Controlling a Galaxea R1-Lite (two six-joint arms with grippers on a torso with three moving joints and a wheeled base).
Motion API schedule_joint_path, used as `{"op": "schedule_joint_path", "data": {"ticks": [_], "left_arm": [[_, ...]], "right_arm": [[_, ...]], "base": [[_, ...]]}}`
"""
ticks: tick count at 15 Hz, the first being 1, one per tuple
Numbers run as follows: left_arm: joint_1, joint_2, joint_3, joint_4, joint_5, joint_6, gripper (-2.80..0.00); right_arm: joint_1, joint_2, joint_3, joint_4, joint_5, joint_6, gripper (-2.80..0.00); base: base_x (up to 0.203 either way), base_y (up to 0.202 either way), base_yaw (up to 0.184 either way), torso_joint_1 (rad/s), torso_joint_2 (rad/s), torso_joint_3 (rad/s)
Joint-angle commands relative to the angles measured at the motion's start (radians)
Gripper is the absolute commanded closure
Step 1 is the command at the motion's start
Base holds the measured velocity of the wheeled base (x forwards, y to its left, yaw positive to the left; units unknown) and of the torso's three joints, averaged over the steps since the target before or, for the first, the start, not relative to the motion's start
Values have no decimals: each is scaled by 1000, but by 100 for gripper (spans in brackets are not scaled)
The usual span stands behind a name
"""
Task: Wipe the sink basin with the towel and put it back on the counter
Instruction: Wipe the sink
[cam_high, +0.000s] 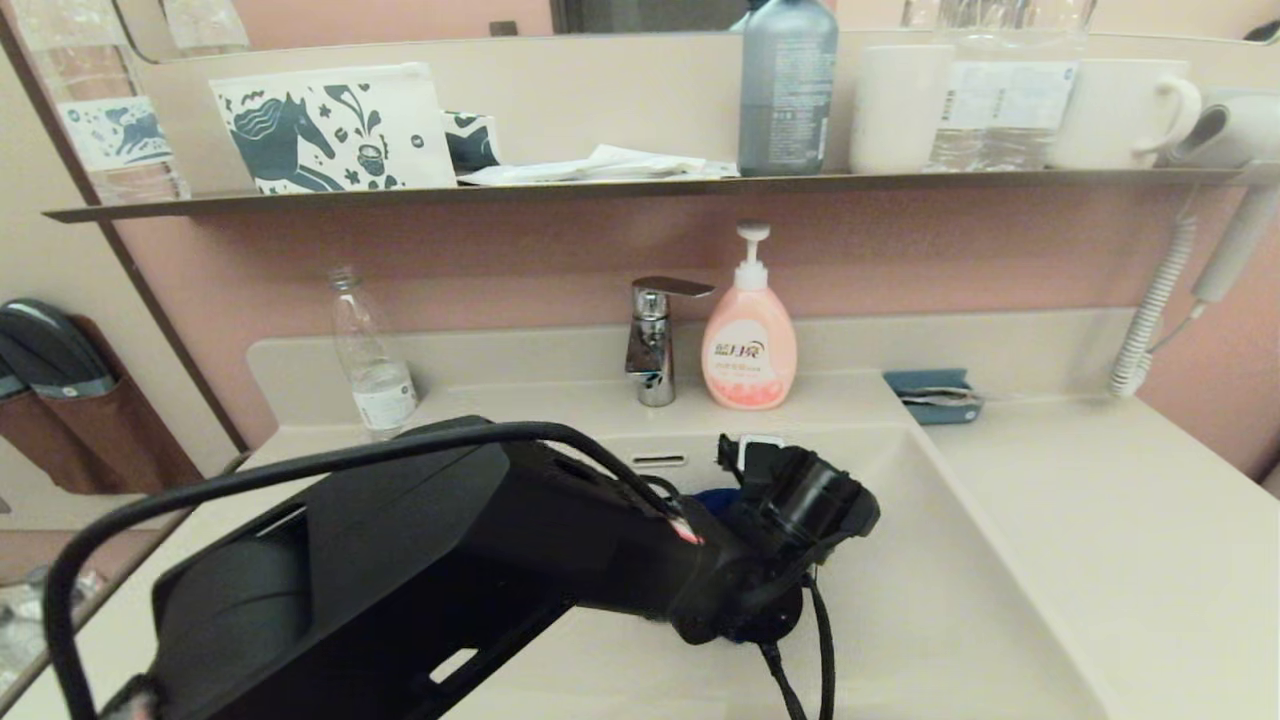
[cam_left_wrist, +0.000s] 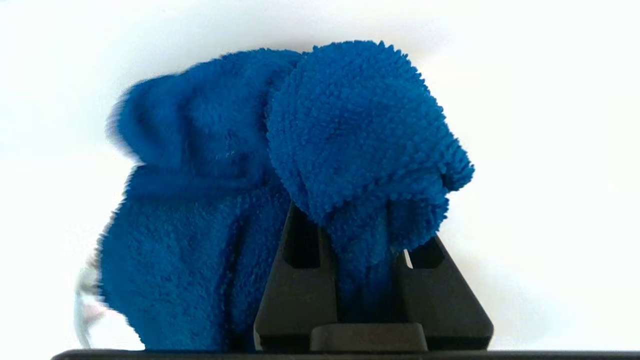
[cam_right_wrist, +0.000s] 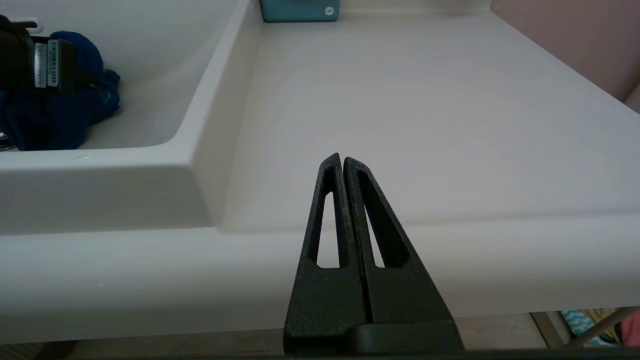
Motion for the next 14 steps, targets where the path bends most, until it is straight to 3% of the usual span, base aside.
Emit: {"op": "schedule_joint_path", "data": {"ticks": [1,9,11,14], "left_arm": [[-32,-67,33,13,5,-12,0],[-119,-211,185,499,-19,-268,0],[-114,-247,264,531,-31,-273,0],[-88,-285,364,601,-39,-233,0]], "right_arm": [[0,1,0,0,1,0,0],[0,1,0,1,1,0,0],[0,1,0,0,1,0,0],[0,1,0,0,1,0,0]], "base": [[0,0,0,0,0,0],[0,0,0,0,0,0],[0,0,0,0,0,0],[0,0,0,0,0,0]]}}
